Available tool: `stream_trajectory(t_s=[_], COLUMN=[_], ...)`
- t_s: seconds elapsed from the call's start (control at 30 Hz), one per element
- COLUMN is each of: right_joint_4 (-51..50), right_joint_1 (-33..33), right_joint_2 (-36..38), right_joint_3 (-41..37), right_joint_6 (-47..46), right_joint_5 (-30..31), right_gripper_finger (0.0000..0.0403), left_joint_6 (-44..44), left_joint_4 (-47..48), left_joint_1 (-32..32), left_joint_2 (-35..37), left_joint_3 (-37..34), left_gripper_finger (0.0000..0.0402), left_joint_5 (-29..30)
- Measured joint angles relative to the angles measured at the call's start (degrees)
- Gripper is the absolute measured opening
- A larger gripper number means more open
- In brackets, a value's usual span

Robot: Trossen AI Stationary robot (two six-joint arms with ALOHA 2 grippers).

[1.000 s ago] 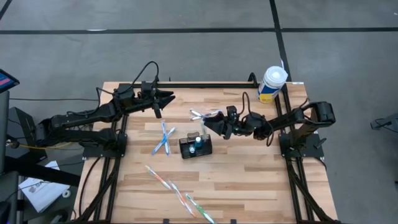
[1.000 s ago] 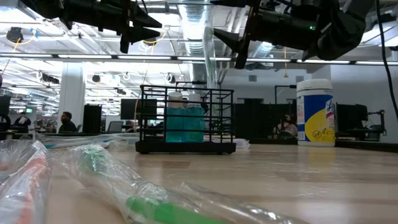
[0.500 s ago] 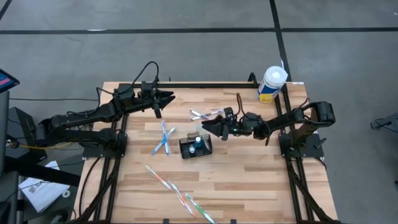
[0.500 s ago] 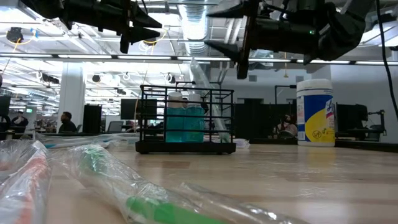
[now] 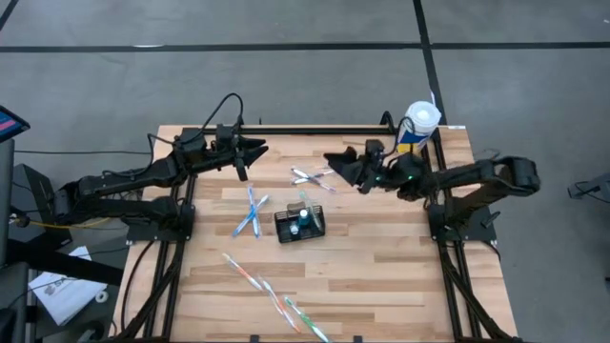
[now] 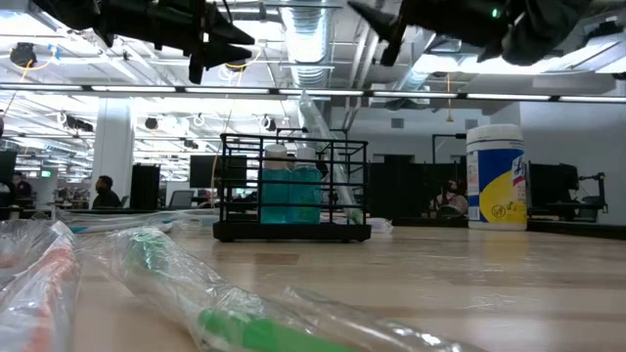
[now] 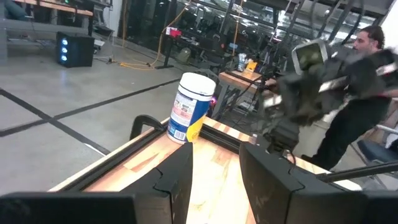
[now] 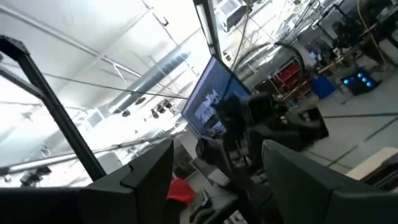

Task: Pick & Place toothbrushing station
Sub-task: Put the green toothbrush into the mesh organizer

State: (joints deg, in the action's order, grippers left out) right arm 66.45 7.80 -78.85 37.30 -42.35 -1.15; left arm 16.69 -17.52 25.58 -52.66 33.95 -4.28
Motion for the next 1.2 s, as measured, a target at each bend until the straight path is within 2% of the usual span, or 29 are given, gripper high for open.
stream_trajectory(t_s=[0.17,0.23,0.33,0.47,0.53,0.6,0.77,0.93,1.07,1.2], right_joint_4=[-12.91,-23.72,-46.15,-74.59,-83.77,-90.95,-102.46,-105.68,-108.52,-110.42], right_joint_1=[1.43,1.39,1.24,0.97,0.44,0.11,0.08,0.16,-0.03,-1.27], right_joint_2=[5.54,6.67,7.25,5.32,3.15,1.36,-2.55,-5.50,-9.47,-13.20], right_joint_3=[7.64,12.28,21.08,35.27,41.86,46.94,52.67,52.99,52.91,52.90], right_joint_6=[2.90,5.92,12.78,23.67,28.64,32.58,35.30,34.48,34.03,33.49], right_joint_5=[-3.01,-4.02,-3.83,4.40,8.70,10.25,10.05,5.08,-2.15,-16.23], right_gripper_finger=[0.0234,0.0231,0.0224,0.0214,0.0208,0.0203,0.0194,0.0188,0.0183,0.0177], left_joint_6=[-0.03,0.77,2.19,2.42,3.67,6.63,12.25,12.95,12.46,18.67], left_joint_4=[-2.52,-6.55,-12.08,-14.60,-15.04,-16.83,-23.46,-39.27,-42.28,-42.01], left_joint_1=[0.00,0.00,-0.11,-0.11,-0.09,-0.11,-1.14,-1.14,-1.14,-1.18], left_joint_2=[0.11,0.49,0.59,0.57,0.55,0.57,0.59,1.04,1.65,1.65], left_joint_3=[0.00,0.00,0.02,0.02,0.02,0.02,0.02,0.04,0.04,0.04], left_gripper_finger=[0.0127,0.0127,0.0127,0.0127,0.0127,0.0127,0.0127,0.0127,0.0127,0.0127], left_joint_5=[-0.59,-1.71,-1.90,-2.76,-4.52,-6.60,-8.23,-7.53,-6.83,-7.18])
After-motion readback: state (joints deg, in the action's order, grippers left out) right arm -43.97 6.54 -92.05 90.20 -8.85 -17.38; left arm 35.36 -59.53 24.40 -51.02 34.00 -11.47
